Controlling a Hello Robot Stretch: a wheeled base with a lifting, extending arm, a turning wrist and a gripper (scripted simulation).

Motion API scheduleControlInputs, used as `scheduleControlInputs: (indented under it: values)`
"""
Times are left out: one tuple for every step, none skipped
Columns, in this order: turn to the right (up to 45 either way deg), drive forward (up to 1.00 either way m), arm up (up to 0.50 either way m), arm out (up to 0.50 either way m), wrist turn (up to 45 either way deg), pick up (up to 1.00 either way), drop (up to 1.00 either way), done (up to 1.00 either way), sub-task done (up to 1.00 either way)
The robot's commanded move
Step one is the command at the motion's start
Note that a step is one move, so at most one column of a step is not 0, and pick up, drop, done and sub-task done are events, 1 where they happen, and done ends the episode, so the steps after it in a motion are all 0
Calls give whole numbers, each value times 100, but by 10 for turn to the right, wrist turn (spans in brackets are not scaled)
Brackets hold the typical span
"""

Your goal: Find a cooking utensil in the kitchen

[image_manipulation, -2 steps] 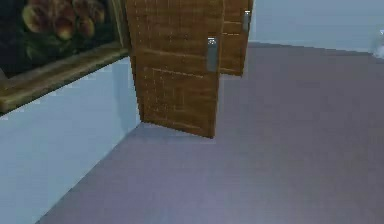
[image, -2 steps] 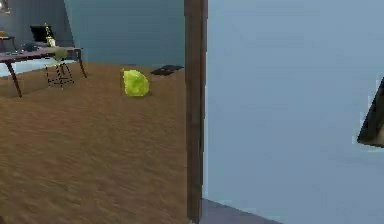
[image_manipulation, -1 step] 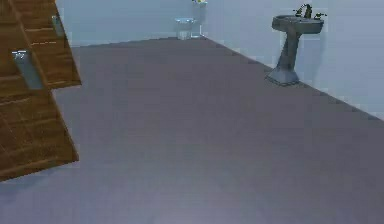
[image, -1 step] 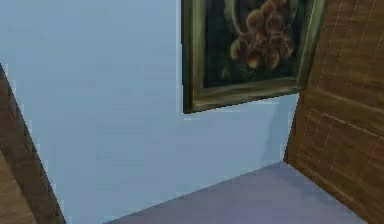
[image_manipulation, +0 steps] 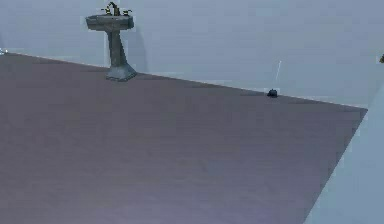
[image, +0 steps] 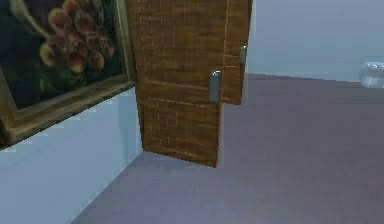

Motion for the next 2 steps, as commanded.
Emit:
scheduleControlInputs:
  values:
    - [90, 0, 0, 0, 0, 0, 0, 0, 0]
    - [0, 15, 0, 0, 0, 0, 0, 0, 0]
